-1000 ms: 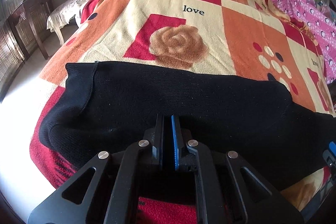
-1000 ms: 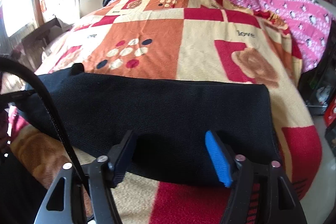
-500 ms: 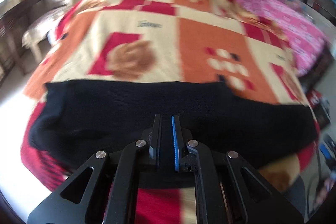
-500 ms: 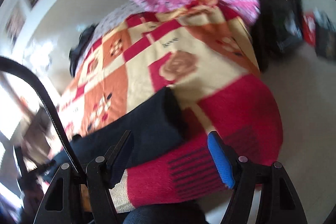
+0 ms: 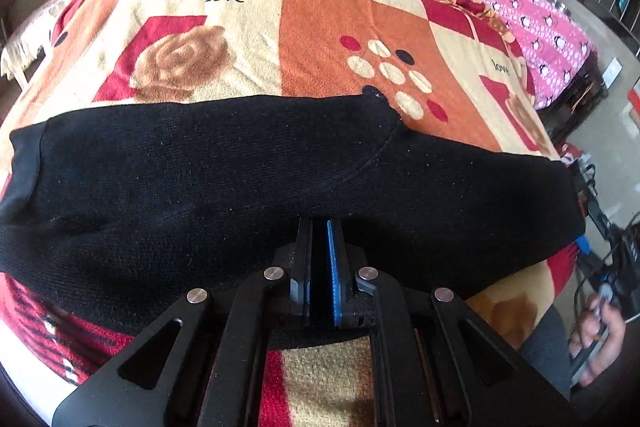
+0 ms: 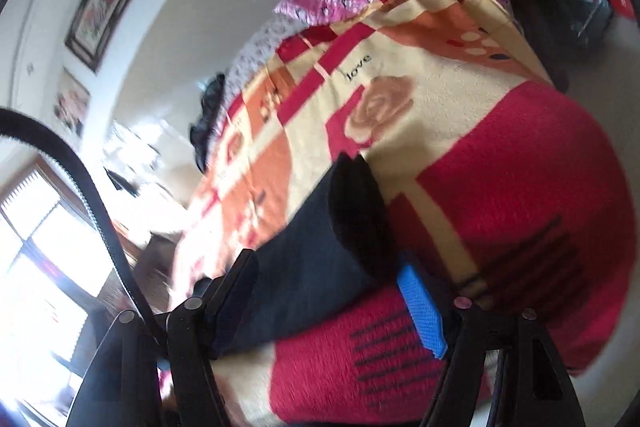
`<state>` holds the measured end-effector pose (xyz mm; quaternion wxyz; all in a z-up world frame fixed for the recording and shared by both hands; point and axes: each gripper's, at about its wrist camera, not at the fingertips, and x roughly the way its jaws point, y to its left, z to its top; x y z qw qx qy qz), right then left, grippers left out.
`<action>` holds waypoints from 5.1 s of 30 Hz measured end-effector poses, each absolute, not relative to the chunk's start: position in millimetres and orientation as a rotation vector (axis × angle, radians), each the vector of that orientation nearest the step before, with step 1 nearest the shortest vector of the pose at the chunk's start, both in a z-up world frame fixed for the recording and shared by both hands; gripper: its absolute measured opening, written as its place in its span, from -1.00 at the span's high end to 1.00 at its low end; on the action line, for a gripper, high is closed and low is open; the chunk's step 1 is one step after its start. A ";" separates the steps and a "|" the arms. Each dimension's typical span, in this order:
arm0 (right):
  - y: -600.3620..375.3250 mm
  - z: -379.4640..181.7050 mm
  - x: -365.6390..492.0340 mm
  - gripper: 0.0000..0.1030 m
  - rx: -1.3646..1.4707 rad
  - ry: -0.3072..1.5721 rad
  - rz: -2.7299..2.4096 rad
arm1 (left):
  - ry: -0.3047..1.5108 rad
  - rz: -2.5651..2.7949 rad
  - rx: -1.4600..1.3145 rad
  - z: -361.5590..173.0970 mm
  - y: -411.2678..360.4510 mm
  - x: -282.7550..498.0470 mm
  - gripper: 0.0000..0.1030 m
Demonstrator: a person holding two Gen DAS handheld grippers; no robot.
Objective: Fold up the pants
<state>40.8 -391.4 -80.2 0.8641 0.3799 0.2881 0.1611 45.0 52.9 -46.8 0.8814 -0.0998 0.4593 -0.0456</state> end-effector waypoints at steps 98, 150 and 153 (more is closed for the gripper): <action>-344.2 -60.0 62.7 0.35 0.417 0.722 0.113 | 0.977 -0.142 -0.329 -51.8 71.2 47.7 0.88; -160.0 -63.0 6.2 0.83 -0.801 0.356 -0.028 | 1.257 -0.623 -0.024 20.9 -141.3 163.7 0.84; -153.7 -44.3 -0.9 0.83 -0.751 0.358 0.021 | 1.233 -0.666 -0.078 26.0 -113.8 157.6 0.84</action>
